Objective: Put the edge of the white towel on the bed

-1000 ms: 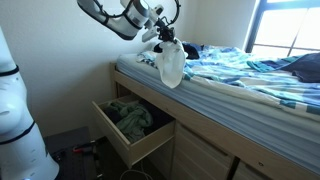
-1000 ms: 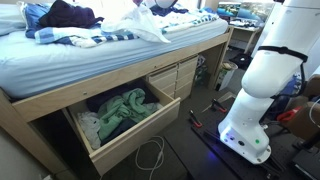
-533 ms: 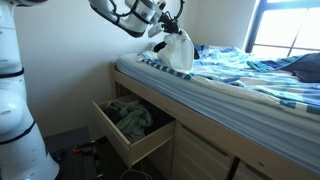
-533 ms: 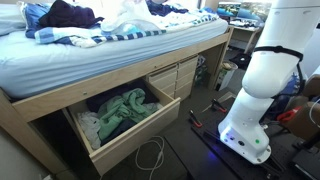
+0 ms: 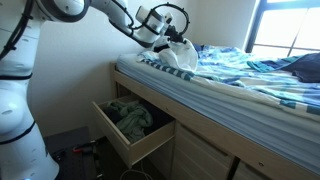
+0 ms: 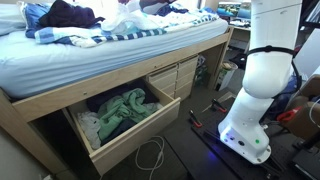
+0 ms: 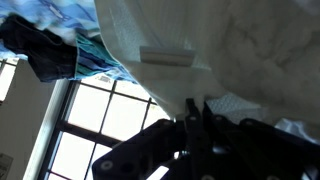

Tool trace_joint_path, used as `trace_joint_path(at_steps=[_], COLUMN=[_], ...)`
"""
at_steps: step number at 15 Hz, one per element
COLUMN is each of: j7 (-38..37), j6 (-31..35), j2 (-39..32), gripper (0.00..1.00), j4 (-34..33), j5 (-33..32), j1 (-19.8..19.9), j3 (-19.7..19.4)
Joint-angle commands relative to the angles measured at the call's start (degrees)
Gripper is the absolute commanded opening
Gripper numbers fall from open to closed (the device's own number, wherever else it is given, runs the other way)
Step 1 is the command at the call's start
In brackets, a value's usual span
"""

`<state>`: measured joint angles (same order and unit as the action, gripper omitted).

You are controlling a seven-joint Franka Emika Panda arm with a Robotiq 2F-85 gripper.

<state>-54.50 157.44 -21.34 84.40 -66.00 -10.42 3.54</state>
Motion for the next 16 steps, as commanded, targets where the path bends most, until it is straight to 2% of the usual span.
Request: trace_joint_path(at_steps=[1, 3, 8, 12, 13, 16], j7=[-0.8, 1.5, 2.1, 7.2, 7.9, 9.7], j6=[0.5, 1.7, 1.5, 2.2, 1.8, 0.9], j2=[-3.9, -4.6, -5.3, -4.7, -4.6, -4.1], gripper=[0.01, 0.01, 0.01, 0.01, 0.25, 0.46], j4=[-2.9, -2.0, -1.2, 0.0, -0.1, -0.4], j5=[0.1, 2.7, 4.3, 8.5, 9.3, 11.2], j1=[0.0, 1.1, 1.2, 2.6, 2.7, 3.2], j3=[-0.1, 1.0, 1.1, 2.5, 2.6, 2.8])
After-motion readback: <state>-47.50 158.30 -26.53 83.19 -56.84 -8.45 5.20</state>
